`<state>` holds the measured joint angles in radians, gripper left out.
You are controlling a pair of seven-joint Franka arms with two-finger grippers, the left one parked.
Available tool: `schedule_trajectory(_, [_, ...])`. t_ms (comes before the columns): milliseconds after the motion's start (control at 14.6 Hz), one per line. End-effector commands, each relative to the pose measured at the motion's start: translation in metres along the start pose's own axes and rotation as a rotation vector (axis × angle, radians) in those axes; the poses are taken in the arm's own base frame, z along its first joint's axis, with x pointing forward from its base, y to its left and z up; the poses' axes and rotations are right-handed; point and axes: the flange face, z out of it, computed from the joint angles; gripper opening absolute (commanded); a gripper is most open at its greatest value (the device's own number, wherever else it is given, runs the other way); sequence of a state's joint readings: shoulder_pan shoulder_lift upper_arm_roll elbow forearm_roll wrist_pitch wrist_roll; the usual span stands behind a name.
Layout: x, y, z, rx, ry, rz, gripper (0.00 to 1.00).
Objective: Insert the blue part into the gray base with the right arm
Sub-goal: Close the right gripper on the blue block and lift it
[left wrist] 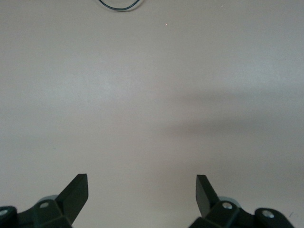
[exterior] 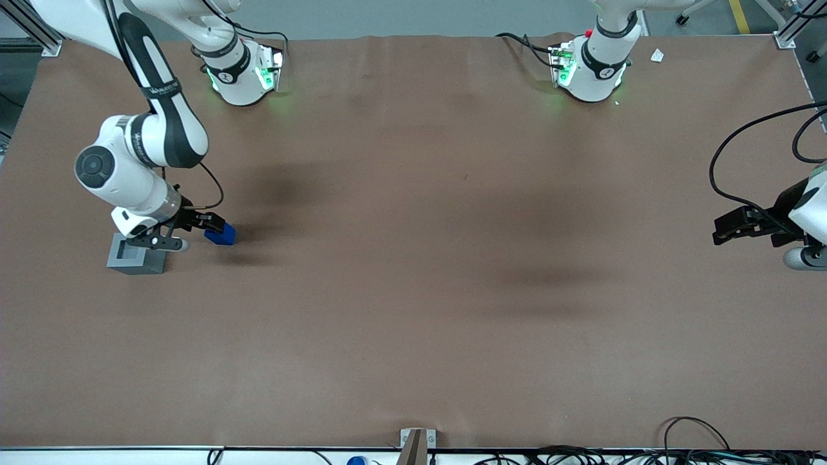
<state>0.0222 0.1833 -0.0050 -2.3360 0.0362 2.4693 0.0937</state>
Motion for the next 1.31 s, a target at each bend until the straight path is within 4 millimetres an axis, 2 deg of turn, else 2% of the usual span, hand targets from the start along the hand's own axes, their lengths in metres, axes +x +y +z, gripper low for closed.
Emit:
schedule_trajectory(0, [-0.005,-0.008,0.009,-0.001,-0.006,0.013,0.86])
schedule_trajectory(481, [-0.011,-0.006,0.026,-0.005,-0.037,0.016,0.83])
schedule_trajectory(687, [-0.011,-0.003,0.034,-0.008,-0.049,0.018,0.77])
schedule_trajectory(824, [-0.011,-0.004,0.034,-0.008,-0.049,0.016,0.62])
schedule_trajectory(1031, [-0.009,-0.002,0.032,-0.008,-0.045,0.018,0.24])
schedule_trajectory(1099, [-0.006,-0.001,0.029,-0.008,-0.038,0.02,0.21])
schedule_trajectory(1237, [0.006,0.008,0.017,-0.004,-0.019,0.028,0.2])
